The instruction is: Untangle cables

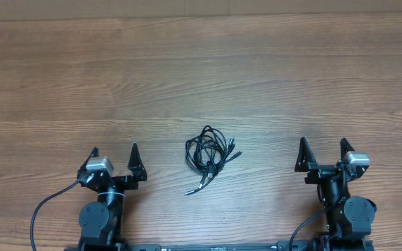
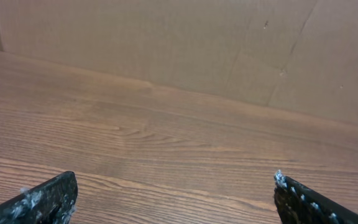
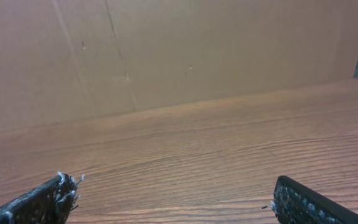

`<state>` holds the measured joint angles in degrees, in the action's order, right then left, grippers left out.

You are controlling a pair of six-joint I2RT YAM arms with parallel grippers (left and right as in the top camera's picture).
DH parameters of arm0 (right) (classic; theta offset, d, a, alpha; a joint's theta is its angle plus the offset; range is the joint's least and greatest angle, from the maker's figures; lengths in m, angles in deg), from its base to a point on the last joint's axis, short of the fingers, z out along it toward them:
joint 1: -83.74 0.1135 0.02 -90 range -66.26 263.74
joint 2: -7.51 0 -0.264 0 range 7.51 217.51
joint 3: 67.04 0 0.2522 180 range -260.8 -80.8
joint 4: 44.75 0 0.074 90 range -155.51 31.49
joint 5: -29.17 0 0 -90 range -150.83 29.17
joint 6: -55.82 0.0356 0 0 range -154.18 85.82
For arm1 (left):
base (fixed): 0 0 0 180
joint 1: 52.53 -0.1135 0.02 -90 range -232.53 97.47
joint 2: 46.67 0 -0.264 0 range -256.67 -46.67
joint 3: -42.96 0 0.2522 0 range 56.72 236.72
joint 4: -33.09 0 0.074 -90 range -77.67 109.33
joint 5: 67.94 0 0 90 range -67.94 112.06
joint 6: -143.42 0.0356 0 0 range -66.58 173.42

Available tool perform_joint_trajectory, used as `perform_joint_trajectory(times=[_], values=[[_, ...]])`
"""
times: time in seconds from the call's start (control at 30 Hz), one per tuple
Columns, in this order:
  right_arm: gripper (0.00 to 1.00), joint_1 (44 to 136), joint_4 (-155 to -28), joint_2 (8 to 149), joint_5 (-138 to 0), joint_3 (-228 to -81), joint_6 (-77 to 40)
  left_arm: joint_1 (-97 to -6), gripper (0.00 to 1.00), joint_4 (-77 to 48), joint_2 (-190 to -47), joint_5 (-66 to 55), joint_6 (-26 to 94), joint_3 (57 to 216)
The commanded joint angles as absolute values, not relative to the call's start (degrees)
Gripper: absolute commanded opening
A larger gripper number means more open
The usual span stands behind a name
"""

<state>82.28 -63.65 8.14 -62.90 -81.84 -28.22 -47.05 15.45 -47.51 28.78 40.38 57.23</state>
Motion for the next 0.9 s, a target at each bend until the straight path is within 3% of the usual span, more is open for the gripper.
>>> perform_joint_trajectory(times=[0.0, 0.17, 0.63, 0.87], values=[[1.00, 82.5, -63.3, 7.8, -62.2, -81.3, -28.2, -47.5, 1.00, 15.5, -46.9, 30.0, 41.9, 57.0], [1.00, 82.5, -63.3, 7.8, -62.2, -81.3, -28.2, -47.6, 1.00, 15.6, -46.9, 29.3, 41.6, 57.0], [1.00, 82.5, -63.3, 7.8, -62.2, -81.3, -28.2, -47.6, 1.00, 16.5, -46.9, 2.3, 29.8, 57.7], [1.00, 82.5, -63.3, 7.8, -62.2, -81.3, -28.2, -47.6, 1.00, 7.3, -46.9, 1.9, 33.2, 63.6]])
